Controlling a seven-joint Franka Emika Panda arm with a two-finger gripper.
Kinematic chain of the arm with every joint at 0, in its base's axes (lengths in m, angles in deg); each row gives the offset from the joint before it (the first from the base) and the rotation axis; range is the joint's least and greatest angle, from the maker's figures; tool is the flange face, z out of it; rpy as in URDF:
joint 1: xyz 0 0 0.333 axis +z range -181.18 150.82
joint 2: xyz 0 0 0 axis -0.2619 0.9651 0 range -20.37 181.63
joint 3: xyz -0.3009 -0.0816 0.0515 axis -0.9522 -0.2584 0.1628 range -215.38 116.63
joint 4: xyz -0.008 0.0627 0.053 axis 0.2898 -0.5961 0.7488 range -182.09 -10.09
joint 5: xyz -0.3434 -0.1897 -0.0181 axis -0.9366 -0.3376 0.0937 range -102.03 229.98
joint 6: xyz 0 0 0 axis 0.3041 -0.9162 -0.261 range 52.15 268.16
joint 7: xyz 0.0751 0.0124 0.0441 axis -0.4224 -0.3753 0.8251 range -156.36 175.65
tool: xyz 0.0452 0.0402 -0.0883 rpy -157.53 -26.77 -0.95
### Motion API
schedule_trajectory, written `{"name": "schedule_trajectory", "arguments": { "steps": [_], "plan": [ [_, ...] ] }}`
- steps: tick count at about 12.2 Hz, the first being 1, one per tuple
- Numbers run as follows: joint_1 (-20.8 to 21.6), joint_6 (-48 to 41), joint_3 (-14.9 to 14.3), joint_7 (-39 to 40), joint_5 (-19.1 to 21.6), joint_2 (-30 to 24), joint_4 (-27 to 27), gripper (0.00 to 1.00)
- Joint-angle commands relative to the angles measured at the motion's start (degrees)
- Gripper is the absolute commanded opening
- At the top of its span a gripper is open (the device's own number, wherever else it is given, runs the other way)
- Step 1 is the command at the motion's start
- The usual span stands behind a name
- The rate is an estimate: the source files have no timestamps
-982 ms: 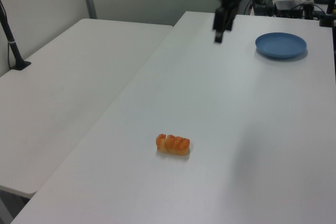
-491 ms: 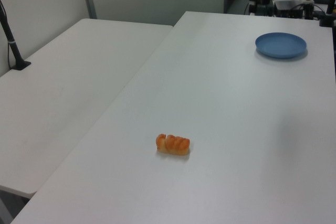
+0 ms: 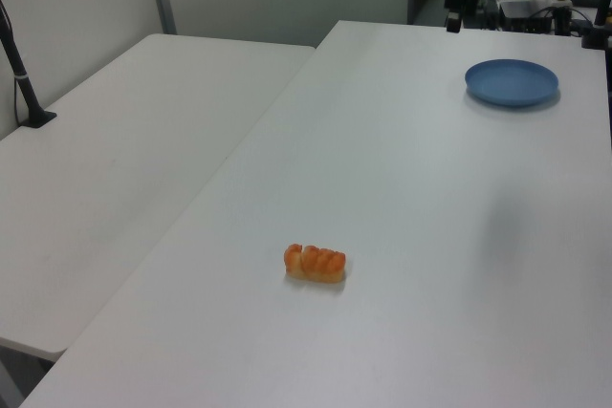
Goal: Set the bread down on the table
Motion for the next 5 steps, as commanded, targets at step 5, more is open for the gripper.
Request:
{"name": "schedule_trajectory", "arguments": {
  "steps": [5],
  "plan": [
    [-1.0,2.8,0.3,9.0,1.2,0.6,-0.8,1.0]
  ]
}}
